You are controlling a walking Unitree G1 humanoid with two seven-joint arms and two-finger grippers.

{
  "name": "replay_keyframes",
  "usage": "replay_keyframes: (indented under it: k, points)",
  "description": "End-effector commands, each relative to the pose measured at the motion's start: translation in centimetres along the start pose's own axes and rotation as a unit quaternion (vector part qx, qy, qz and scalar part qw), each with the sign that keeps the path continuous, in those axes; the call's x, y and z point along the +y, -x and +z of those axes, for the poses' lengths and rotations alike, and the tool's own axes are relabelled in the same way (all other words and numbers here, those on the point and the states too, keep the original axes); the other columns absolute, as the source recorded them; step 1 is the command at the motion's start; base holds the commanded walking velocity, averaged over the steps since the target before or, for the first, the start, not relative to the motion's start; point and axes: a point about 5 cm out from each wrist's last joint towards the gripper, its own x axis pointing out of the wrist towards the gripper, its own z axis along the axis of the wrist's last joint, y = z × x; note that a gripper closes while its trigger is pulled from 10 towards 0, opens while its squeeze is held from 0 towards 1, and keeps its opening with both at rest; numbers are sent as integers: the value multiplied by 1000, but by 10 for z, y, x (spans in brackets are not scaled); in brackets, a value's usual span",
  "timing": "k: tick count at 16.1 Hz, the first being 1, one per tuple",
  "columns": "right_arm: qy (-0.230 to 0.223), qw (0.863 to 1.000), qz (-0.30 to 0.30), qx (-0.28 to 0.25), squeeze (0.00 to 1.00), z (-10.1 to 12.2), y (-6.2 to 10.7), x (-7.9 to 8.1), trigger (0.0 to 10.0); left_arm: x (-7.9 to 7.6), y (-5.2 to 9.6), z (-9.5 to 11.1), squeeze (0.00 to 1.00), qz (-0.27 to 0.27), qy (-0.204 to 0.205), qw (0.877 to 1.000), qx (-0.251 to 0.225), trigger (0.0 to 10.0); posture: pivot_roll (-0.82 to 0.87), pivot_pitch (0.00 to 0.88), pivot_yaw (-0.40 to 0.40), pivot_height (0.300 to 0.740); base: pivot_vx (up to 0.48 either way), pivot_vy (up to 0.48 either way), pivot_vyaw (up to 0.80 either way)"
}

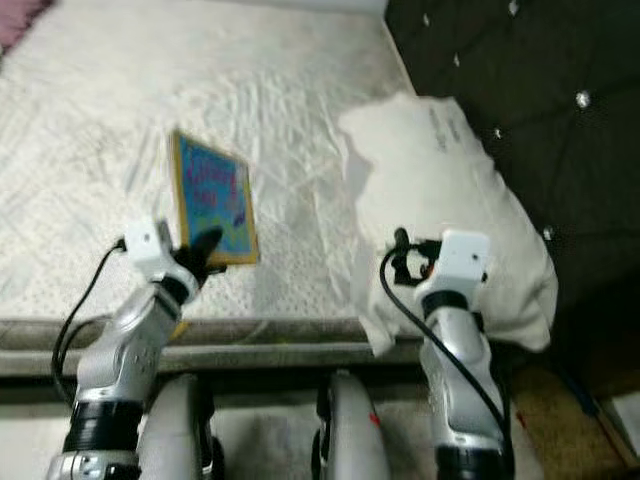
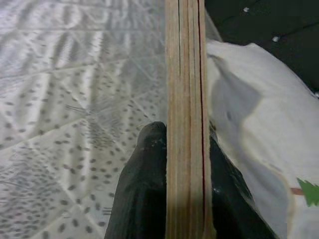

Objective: Clean up the room

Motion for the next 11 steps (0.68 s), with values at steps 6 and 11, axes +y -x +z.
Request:
replay_keyframes:
  k: [6,11]
  points:
    - [6,1000,0,0,0,4,-1,-3,10000,-1,4,1,0,-15,10,1000,-17,10000,-73,122,-94,587,0,0,0]
    - [7,1000,-2,-2,0,6,-2,-4,10000,-1,2,1,0,-14,11,1000,-16,10000,-78,116,-92,587,96,0,0]
